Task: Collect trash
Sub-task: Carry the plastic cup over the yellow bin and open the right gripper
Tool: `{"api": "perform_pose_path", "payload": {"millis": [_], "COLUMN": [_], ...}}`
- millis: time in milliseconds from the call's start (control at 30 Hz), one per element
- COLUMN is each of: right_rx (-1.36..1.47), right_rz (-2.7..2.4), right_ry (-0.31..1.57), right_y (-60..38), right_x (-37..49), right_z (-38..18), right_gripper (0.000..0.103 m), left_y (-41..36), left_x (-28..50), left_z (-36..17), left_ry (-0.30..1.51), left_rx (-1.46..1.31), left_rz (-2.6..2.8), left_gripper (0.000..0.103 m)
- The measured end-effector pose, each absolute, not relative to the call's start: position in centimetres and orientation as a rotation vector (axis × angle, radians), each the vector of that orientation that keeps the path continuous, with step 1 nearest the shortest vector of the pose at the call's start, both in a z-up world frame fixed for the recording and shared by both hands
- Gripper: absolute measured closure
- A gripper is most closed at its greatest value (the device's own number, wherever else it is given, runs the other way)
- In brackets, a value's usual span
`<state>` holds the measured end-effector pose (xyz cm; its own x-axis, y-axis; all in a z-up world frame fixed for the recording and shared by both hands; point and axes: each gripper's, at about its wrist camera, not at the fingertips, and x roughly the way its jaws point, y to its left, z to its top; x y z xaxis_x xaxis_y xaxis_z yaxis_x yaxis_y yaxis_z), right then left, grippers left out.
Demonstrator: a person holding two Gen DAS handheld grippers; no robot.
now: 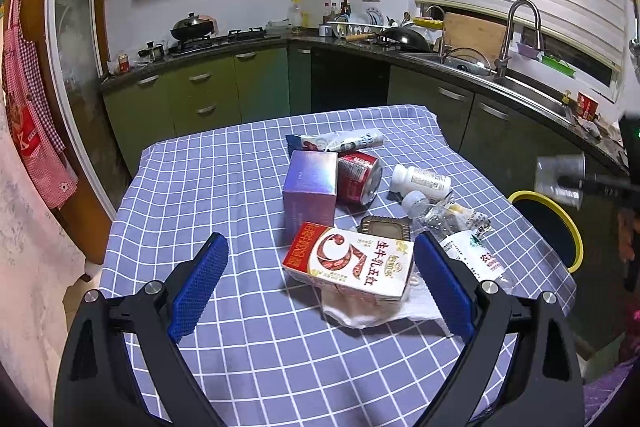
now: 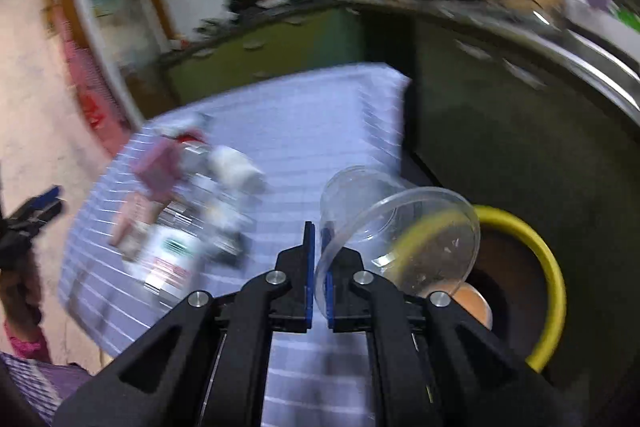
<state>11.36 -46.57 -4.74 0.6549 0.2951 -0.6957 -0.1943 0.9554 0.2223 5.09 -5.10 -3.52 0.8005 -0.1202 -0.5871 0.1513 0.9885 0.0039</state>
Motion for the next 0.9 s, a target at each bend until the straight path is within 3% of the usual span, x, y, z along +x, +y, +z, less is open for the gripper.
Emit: {"api": "perform_pose_path", "payload": {"millis": [400, 467, 500, 533, 900], "right_rx": [0.165, 0.154, 0.148, 0.144, 0.169], "right_rz": [0.08, 0.032, 0.012, -0.005, 0.014], "right_ry": [1.021, 1.051, 1.064, 1.068, 1.0], "right_y": [-53.3, -53.8, -54.0, -54.3, -54.1], "right_x": [13.9, 14.4, 14.6, 14.8, 12.4], "right_z": [-12.5, -13.3, -13.6, -13.8, -12.1], "right_gripper": [0.098, 0.084, 0.067, 0.062, 0.052], "left_y": [-7.3, -7.3, -7.3, -7.2, -7.3], "left_x": [5.0, 5.1, 5.1, 5.1, 6.6], "left_z": [-3.5, -3.5, -3.5, -3.7, -5.3], "left_ry": [0.633, 0.634, 0.635, 0.637, 0.686], "left_rx": [0.101, 0.097, 0.095, 0.092, 0.091], "left_rz": [-0.178, -0.182, -0.183, -0.183, -0.194], "left_gripper": [0.01, 0.01, 0.01, 0.01, 0.01]}}
